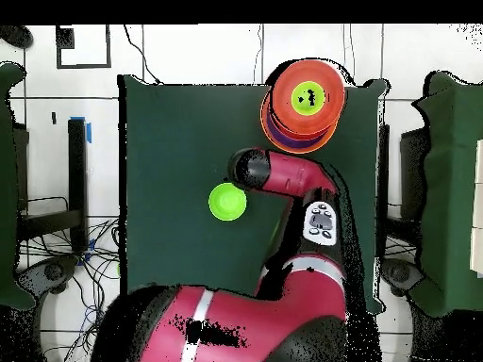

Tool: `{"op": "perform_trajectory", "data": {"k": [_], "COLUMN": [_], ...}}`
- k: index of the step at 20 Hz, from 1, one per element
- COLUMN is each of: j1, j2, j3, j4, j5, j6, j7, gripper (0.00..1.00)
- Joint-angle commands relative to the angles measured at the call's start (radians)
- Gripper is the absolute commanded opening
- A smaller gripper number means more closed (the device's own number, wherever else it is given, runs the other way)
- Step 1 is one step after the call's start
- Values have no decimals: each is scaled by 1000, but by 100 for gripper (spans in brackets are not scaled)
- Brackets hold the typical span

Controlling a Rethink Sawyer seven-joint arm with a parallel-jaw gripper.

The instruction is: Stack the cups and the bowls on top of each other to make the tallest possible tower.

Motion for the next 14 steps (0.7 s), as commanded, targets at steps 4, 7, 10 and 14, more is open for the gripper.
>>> {"op": "perform_trajectory", "data": {"k": [4,7,10,14], "j1": [-154,-196,-213,-226], "j2": [-82,-126,-176,-217], "j3": [260,302,318,335], "j4": [50,140,182,224], "j5": [-155,-181,-210,-239], "j6": [213,209,204,204], "j7": [-432,-471,-499,-519], "gripper": [100,100,100,100]}}
